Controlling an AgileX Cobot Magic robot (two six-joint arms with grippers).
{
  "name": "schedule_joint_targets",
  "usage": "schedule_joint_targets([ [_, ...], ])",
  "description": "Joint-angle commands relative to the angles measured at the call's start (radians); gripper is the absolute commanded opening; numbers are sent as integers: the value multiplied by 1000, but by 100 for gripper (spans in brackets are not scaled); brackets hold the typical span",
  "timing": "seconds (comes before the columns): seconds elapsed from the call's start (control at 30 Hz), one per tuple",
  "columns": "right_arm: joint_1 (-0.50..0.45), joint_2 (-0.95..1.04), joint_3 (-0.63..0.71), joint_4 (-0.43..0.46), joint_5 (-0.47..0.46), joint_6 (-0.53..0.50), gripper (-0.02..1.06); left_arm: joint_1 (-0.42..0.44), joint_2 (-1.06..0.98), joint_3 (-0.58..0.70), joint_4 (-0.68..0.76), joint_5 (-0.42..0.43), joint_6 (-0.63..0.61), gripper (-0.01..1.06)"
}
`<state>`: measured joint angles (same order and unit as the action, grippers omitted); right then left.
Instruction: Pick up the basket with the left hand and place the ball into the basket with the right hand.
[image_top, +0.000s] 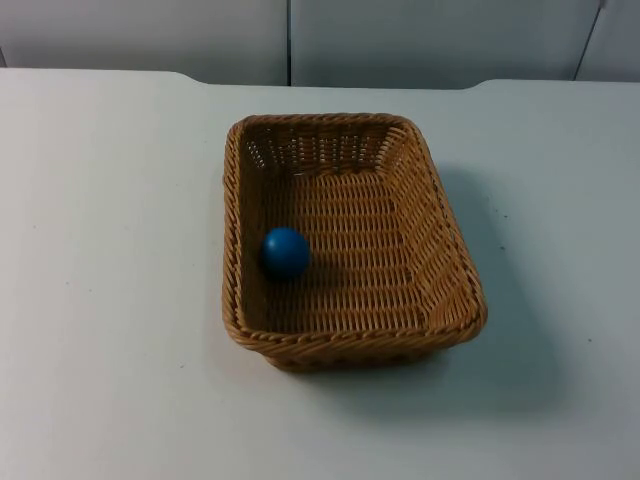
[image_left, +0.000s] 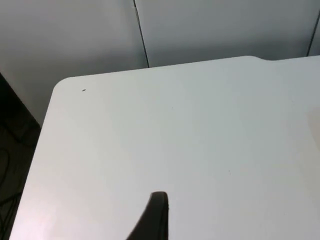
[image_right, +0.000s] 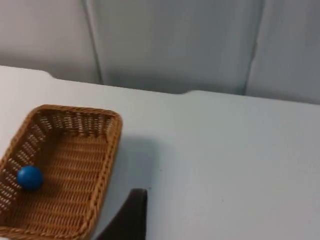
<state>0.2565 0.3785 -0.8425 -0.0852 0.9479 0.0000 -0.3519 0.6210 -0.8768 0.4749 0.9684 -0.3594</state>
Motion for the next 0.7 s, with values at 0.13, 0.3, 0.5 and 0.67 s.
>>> schedule_joint_targets([
  [0.13, -4, -14, 3, 66, 76, -56, 105, -2, -102, 112, -56, -35, 6, 84],
  [0.3, -4, -21, 3, 144, 70, -153, 105, -5, -186, 149, -112, -45, 74, 84],
  [0.5, -4, -80, 32, 132, 74, -104, 105, -5, -301, 191, -155, 31, 85, 84],
  [0.67, -4, -164, 134, 135, 76, -25, 105, -5, -406, 255, -238, 76, 116, 84],
])
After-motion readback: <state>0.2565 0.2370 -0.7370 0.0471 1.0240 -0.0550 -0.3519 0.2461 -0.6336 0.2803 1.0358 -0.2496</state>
